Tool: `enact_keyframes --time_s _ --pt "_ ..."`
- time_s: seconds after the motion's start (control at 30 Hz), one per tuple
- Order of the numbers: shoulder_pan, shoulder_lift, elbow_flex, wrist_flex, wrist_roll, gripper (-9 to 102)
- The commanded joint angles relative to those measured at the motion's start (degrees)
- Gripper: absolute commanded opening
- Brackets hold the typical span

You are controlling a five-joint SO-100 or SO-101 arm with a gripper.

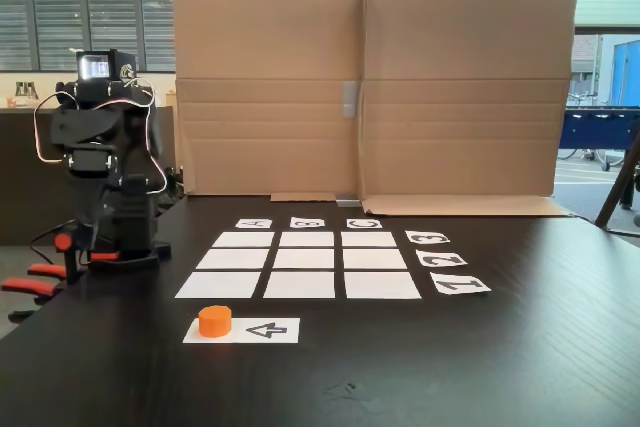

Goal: Pick up the round, orange token and place it in the grid on square B3.

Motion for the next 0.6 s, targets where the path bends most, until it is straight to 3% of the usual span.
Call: enact_keyframes --time_s 0.0,0.2,0.33,0.57 --pt "-2.20 -2.81 -5.98 0.18 2.46 19" --pt "-6.33 -6.94 -10.81 0.70 3.43 31" --pt "-7.47 -9.14 -12.92 0.88 3.43 50" --pt "-9.23 -12.74 -15.12 1.93 0.97 67"
